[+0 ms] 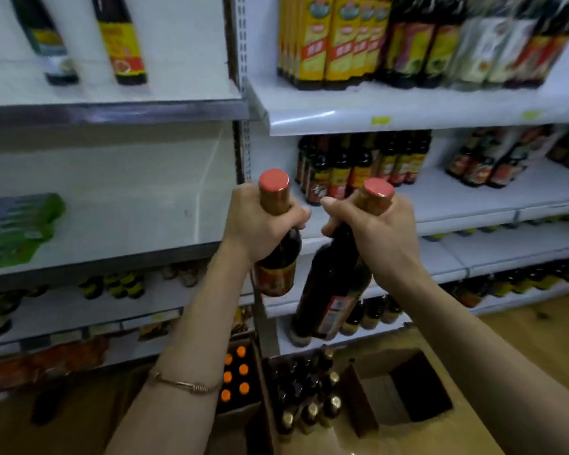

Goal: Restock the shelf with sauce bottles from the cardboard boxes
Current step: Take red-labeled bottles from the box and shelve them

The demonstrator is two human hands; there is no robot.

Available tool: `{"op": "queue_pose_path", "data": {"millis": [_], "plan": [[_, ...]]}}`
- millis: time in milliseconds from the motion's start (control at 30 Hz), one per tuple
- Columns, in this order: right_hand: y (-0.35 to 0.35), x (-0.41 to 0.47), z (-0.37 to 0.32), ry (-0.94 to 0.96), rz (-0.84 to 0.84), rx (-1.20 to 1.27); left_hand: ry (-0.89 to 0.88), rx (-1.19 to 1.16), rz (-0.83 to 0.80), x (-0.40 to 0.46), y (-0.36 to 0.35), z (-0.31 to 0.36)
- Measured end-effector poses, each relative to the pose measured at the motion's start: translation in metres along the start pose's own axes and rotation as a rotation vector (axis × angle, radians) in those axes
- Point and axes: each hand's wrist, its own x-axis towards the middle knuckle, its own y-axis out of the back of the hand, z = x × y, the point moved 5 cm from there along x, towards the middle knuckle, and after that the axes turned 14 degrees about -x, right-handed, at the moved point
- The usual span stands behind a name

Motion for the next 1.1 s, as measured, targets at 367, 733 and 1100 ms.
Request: {"op": "queue_pose_path", "data": {"millis": [367, 733, 1100], "plan": [[0.229, 0.056, 0.010, 0.011, 0.270, -0.108, 0.049, -0.376, -0.400, 0.088, -0.229, 0.053], [0.469, 0.078, 0.064, -0.092, 0.393, -0.190, 0.130, -0.510, -0.717, 0.137, -0.486, 0.098], [0.643, 0.120, 0.152, -0.168, 0.577, -0.097, 0.211, -0.484, -0.883, 0.189, -0.680, 0.084]]}}
